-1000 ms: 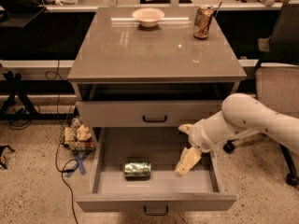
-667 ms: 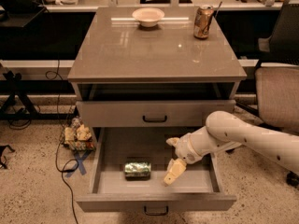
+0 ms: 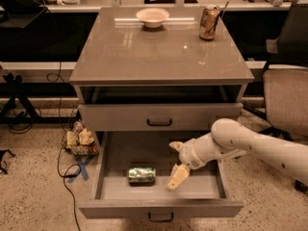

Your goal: Pick green can from middle drawer and place on counter

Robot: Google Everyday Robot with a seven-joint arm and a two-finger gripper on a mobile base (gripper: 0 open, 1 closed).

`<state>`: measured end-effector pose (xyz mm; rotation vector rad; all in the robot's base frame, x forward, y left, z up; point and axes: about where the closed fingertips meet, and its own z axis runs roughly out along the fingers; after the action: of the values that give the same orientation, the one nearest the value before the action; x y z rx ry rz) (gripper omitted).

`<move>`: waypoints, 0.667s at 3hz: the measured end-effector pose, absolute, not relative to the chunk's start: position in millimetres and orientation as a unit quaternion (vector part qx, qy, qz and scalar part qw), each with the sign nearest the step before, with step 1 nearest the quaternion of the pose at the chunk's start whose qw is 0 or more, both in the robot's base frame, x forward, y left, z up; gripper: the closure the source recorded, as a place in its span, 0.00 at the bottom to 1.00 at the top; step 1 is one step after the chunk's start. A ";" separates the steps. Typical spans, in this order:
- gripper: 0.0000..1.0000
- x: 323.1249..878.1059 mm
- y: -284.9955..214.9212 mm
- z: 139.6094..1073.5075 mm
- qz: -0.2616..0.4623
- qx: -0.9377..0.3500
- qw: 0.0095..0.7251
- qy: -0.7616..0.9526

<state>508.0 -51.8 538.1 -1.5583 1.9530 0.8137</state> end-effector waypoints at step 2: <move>0.00 556.8 -23.6 482.4 0.276 -0.622 0.317 0.660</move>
Offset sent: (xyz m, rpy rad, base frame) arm 0.0708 0.0349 -0.0794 0.0538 -0.2502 0.1121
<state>556.8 -23.6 482.4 -1.6377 1.7385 0.7262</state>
